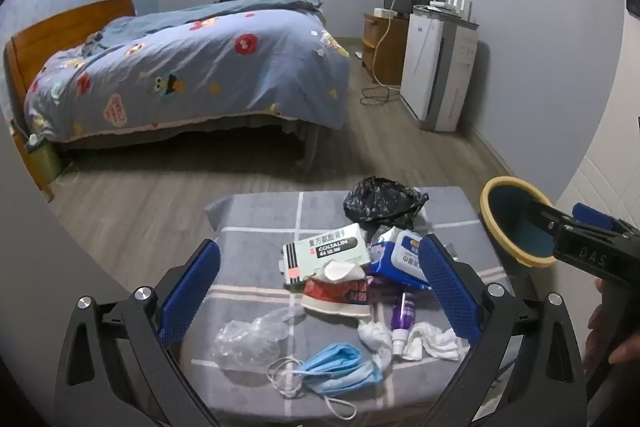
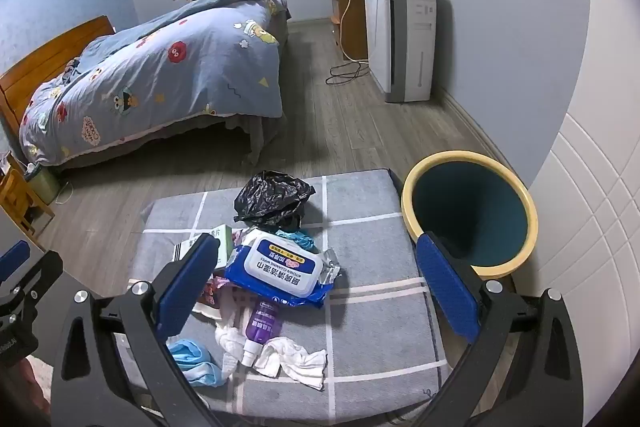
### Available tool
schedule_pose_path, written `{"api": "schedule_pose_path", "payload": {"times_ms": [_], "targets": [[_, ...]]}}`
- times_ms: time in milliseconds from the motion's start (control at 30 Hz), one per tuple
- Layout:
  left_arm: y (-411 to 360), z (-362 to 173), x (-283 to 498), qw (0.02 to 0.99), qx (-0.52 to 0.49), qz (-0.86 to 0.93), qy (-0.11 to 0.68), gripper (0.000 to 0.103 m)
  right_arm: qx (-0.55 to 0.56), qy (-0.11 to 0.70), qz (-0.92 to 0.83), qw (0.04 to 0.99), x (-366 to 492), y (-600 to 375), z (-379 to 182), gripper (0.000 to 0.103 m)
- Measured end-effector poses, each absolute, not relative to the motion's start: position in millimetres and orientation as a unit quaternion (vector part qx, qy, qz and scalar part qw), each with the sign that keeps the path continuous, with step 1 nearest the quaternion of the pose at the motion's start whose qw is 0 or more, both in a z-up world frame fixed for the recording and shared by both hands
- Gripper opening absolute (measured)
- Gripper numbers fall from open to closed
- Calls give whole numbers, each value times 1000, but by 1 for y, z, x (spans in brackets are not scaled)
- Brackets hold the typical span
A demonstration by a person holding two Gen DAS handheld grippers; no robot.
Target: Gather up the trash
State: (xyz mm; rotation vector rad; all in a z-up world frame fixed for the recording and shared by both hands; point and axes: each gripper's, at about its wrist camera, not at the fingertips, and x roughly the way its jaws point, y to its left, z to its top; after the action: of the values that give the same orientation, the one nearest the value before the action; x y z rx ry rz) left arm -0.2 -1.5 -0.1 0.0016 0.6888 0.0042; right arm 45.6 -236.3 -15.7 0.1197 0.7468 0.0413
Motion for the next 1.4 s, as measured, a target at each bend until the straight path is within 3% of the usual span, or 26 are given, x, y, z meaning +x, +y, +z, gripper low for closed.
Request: {"api": "schedule_pose_path", "payload": {"times_ms": [1400], "targets": [[-2,-2,0,941,-3,0,338,98,61,371,21,926,47,-236,-18,98]]}}
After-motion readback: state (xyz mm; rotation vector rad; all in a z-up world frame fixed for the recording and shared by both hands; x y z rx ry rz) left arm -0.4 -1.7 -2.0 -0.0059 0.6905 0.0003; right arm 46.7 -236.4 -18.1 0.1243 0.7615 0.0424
